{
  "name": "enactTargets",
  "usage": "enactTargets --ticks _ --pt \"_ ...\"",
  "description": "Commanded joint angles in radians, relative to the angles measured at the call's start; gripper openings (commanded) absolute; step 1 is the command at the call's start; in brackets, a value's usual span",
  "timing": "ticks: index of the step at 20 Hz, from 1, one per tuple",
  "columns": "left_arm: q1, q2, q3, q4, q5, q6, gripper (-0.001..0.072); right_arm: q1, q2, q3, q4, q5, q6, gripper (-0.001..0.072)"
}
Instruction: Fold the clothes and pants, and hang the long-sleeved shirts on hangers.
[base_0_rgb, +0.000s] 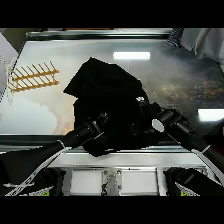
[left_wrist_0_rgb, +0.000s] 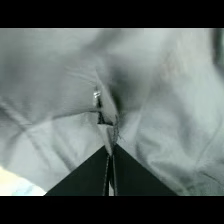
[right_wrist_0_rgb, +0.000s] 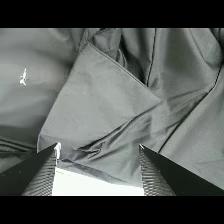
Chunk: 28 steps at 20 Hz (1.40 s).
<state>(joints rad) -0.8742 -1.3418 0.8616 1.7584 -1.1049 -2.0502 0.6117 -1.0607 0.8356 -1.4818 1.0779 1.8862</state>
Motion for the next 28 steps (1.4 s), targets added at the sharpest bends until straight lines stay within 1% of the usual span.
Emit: enactTargets --ticks 1,3,6,8,10,16,18,21,23,24,25,26,27,28 --pt "0.051 0.122 -0.008 0.0 0.028 -0.015 0.0014 0.001 -0.003 0.013 0.0 0.007 -0.002 0.0531" --pt "0.097 0.198 -0.008 -0.006 0.033 -0.015 0.0014 0.002 -0.029 0.07 0.0 0.034 -0.005 0.0531" --pt "0.132 0.277 -0.008 -0.008 0.035 -0.015 0.0014 0.003 -0.124 0.178 0.0 0.077 0.002 0.053" --pt "0.132 0.305 -0.008 -0.008 0.036 -0.016 0.0014 0.003 -0.211 0.218 0.0 0.129 0.049 0.053" --pt "0.131 0.317 -0.008 -0.009 0.035 -0.023 0.0013 0.018 -0.288 0.227 0.0 0.148 0.103 0.053" --pt "0.131 0.314 -0.008 -0.009 0.035 -0.027 0.0014 0.057 -0.409 0.227 -0.019 0.085 0.248 0.053" --pt "0.131 0.314 -0.008 -0.009 0.035 -0.034 0.0013 0.057 -0.428 0.227 -0.026 0.078 0.272 0.053" --pt "0.131 0.314 -0.008 -0.009 0.031 -0.034 0.0014 0.056 -0.437 0.227 -0.105 0.108 0.29 0.0529" --pt "0.131 0.314 -0.008 -0.008 0.019 -0.034 0.0014 0.056 -0.437 0.227 -0.193 0.182 0.296 0.0528" --pt "0.131 0.315 -0.008 -0.007 0.012 -0.034 0.0014 0.056 -0.437 0.227 -0.234 0.224 0.294 0.0479" --pt "0.131 0.316 -0.008 -0.005 0.008 -0.034 0.0014 0.056 -0.436 0.227 -0.268 0.259 0.286 0.0274" --pt "0.131 0.319 -0.008 -0.005 0.008 -0.034 0.0014 0.056 -0.436 0.227 -0.288 0.277 0.253 0.0154" --pt "0.131 0.325 -0.008 -0.005 0.008 -0.034 0.0014 0.056 -0.435 0.227 -0.296 0.29 0.21 0.0151" --pt "0.131 0.34 -0.008 -0.004 0.008 -0.034 0.0014 0.056 -0.431 0.227 -0.303 0.3 0.169 0.0122"
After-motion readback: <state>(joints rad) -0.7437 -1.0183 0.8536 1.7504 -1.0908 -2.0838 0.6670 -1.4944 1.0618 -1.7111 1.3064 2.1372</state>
